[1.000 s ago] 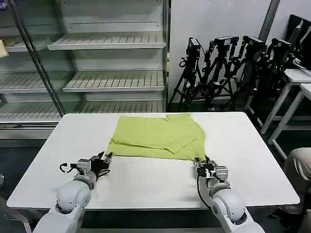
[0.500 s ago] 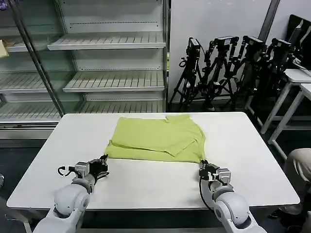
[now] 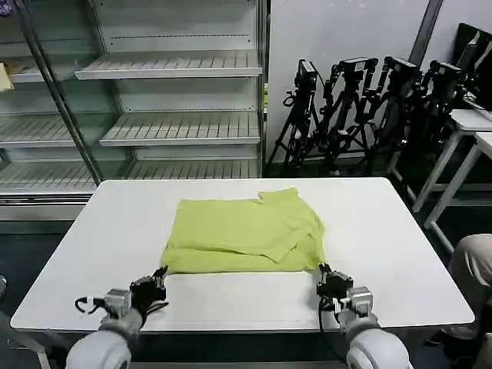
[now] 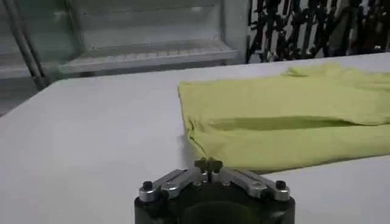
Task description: Fold and organize the clothes.
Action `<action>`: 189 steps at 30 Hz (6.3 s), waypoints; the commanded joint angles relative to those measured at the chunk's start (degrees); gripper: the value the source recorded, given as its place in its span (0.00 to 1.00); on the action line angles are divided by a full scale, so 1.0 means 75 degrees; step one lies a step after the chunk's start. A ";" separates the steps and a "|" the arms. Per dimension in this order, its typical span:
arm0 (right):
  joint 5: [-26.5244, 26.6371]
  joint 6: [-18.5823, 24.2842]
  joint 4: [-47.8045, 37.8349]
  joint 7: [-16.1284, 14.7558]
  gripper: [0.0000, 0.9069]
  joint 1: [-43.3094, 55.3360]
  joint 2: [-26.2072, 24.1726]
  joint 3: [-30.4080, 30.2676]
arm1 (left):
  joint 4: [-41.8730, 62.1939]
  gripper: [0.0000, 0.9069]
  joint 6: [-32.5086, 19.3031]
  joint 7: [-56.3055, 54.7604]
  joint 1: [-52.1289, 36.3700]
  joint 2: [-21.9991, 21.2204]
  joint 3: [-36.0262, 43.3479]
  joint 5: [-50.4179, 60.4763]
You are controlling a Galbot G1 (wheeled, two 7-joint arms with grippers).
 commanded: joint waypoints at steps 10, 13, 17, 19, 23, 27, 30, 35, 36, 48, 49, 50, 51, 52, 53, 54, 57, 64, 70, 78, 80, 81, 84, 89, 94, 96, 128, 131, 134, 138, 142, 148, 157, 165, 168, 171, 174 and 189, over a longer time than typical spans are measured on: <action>-0.0621 0.0278 0.1339 -0.0002 0.00 -0.2233 -0.0049 0.0399 | -0.1178 0.01 -0.0014 0.0259 0.2196 -0.0070 -0.1292 0.0011; -0.0608 0.0272 0.1423 -0.0019 0.00 -0.2390 -0.0072 0.0570 | -0.1199 0.01 -0.0012 0.0264 0.2262 -0.0037 -0.1357 0.0009; -0.0557 0.0263 0.1470 -0.0061 0.04 -0.2769 -0.0077 0.0654 | -0.1197 0.43 -0.0014 0.0259 0.2288 -0.0043 -0.1322 0.0020; -0.0559 0.0282 0.1469 -0.0085 1.00 -0.2898 -0.0067 0.0633 | -0.1252 1.00 -0.0012 0.0289 0.2342 -0.0047 -0.1286 0.0035; -0.0498 0.0307 0.1657 -0.0162 1.00 -0.2960 -0.0036 0.0686 | -0.1472 1.00 -0.0010 0.0351 0.2557 -0.0078 -0.1186 0.0345; -0.0339 0.0280 0.2042 -0.0177 1.00 -0.2896 -0.0086 0.0979 | -0.1779 1.00 -0.0010 0.0338 0.2537 -0.0141 -0.1274 0.0334; 0.0016 0.0285 0.2283 -0.0112 1.00 -0.2578 -0.0122 0.1255 | -0.2040 1.00 -0.0010 0.0332 0.2436 -0.0138 -0.1474 0.0231; 0.0367 0.0144 0.2013 0.0110 1.00 -0.1326 -0.0142 0.1048 | -0.2280 1.00 -0.0019 0.0326 0.1655 -0.0008 -0.1612 -0.0142; 0.0470 0.0003 0.1627 0.0256 1.00 -0.0559 -0.0123 0.0804 | -0.2197 1.00 -0.0039 0.0344 0.1492 0.0041 -0.1529 -0.0172; 0.1534 -0.0530 -0.1316 0.1246 1.00 0.4094 0.0236 -0.0988 | 0.0663 1.00 -0.0005 0.0871 -0.1899 0.1003 0.0173 -0.0082; 0.1585 -0.0529 -0.1601 0.1292 1.00 0.4397 0.0268 -0.1088 | 0.0887 1.00 -0.0003 0.0864 -0.2151 0.1107 0.0305 -0.0155; 0.1665 -0.0530 -0.1736 0.1342 1.00 0.4619 0.0310 -0.1189 | 0.1114 1.00 -0.0003 0.0888 -0.2298 0.1182 0.0401 -0.0197; 0.1739 -0.0530 -0.2174 0.1400 1.00 0.4915 0.0383 -0.1367 | 0.1354 1.00 0.0000 0.0970 -0.2478 0.1236 0.0449 -0.0286; 0.1786 -0.0529 -0.2433 0.1447 1.00 0.5161 0.0444 -0.1521 | 0.1532 1.00 0.0001 0.1064 -0.2670 0.1316 0.0557 -0.0370; 0.1796 -0.0529 -0.2614 0.1486 1.00 0.5263 0.0475 -0.1590 | 0.1748 1.00 -0.0001 0.1078 -0.2826 0.1353 0.0646 -0.0365; 0.1798 -0.0528 -0.2998 0.1533 1.00 0.5498 0.0568 -0.1723 | 0.1881 1.00 -0.0001 0.1083 -0.2917 0.1365 0.0680 -0.0368; 0.1847 -0.0527 -0.3911 0.1623 1.00 0.5979 0.0755 -0.1950 | 0.2410 1.00 0.0003 0.1099 -0.3440 0.1378 0.0935 -0.0355; 0.1891 -0.0522 -0.5503 0.1600 1.00 0.6745 0.1155 -0.2088 | 0.3524 1.00 0.0009 0.1273 -0.4187 0.1399 0.1237 -0.0832; 0.1846 -0.0524 -0.6056 0.1646 1.00 0.6843 0.1277 -0.2093 | 0.4103 1.00 0.0007 0.1465 -0.4634 0.1424 0.1524 -0.0878; 0.1862 -0.0528 -0.6214 0.1582 1.00 0.6707 0.1258 -0.2089 | 0.4622 1.00 0.0002 0.1521 -0.4986 0.1296 0.1843 -0.0713; 0.1863 -0.0526 -0.6243 0.1560 1.00 0.6690 0.1272 -0.2096 | 0.4739 1.00 0.0001 0.1497 -0.5109 0.1230 0.1848 -0.0656; 0.1872 -0.0525 -0.6250 0.1552 1.00 0.6681 0.1278 -0.2104 | 0.4789 1.00 0.0001 0.1495 -0.5159 0.1212 0.1856 -0.0622; 0.1890 -0.0524 -0.6250 0.1523 1.00 0.6661 0.1271 -0.2127 | 0.4915 1.00 0.0000 0.1458 -0.5321 0.1146 0.1878 -0.0584; 0.1962 -0.0524 -0.6286 0.1496 1.00 0.6642 0.1269 -0.2129 | 0.5119 1.00 -0.0002 0.1403 -0.5507 0.1022 0.1929 -0.0562; 0.2024 -0.0523 -0.6398 0.1447 1.00 0.6690 0.1305 -0.2131 | 0.5201 1.00 -0.0002 0.1394 -0.5571 0.0974 0.2012 -0.0489; 0.2052 -0.0523 -0.6417 0.1409 0.99 0.6700 0.1325 -0.2150 | 0.5241 0.33 0.0000 0.1408 -0.5590 0.0964 0.2027 -0.0465; 0.1900 -0.0347 -0.5685 0.0880 0.00 0.6378 0.1322 -0.2000 | 0.4870 0.01 -0.0011 0.1434 -0.5292 0.0977 0.1935 -0.0875; 0.1899 -0.0376 -0.5234 0.0907 0.00 0.6157 0.1255 -0.1948 | 0.4644 0.01 -0.0012 0.1291 -0.5268 0.1004 0.1870 -0.1115; 0.1916 -0.0446 -0.4511 0.0935 0.00 0.5779 0.1112 -0.1842 | 0.4369 0.01 -0.0011 0.1195 -0.5114 0.1065 0.1818 -0.1292; 0.1925 -0.0461 -0.3860 0.0915 0.00 0.5331 0.0923 -0.1671 | 0.3897 0.01 -0.0017 0.1189 -0.4653 0.1151 0.1660 -0.1310; 0.1922 -0.0450 -0.3306 0.0851 0.00 0.4933 0.0765 -0.1522 | 0.3575 0.01 -0.0190 0.1099 -0.4225 0.1173 0.1384 -0.1396; 0.1911 -0.0439 -0.2695 0.0826 0.00 0.4366 0.0595 -0.1317 | 0.2846 0.01 -0.0201 0.0979 -0.3657 0.1252 0.0949 -0.1563; 0.1735 -0.0409 -0.1592 0.0772 0.00 0.3168 0.0363 -0.1092 | 0.1985 0.01 -0.0233 0.0994 -0.2525 0.1204 0.0579 -0.1501; 0.1370 -0.0361 -0.0806 0.0807 0.00 0.2242 0.0241 -0.0925 | 0.1316 0.01 -0.0377 0.1021 -0.1619 0.1042 0.0121 -0.1339; 0.1304 -0.0417 -0.0694 0.0861 0.00 0.2096 0.0229 -0.0917 | 0.1232 0.01 -0.0368 0.1021 -0.1542 0.1047 0.0084 -0.1341; 0.1276 -0.0426 -0.0648 0.0880 0.00 0.1943 0.0231 -0.0876 | 0.1169 0.00 -0.0310 0.1017 -0.1504 0.1067 0.0083 -0.1348; 0.1259 -0.0423 -0.0607 0.0877 0.00 0.1765 0.0250 -0.0846 | 0.1068 0.01 -0.0295 0.1016 -0.1360 0.1085 0.0088 -0.1318; 0.1172 -0.0387 -0.0716 0.0911 0.00 0.1624 0.0329 -0.0789 | 0.0941 0.01 -0.0115 0.0976 -0.1223 0.1107 -0.0023 -0.1259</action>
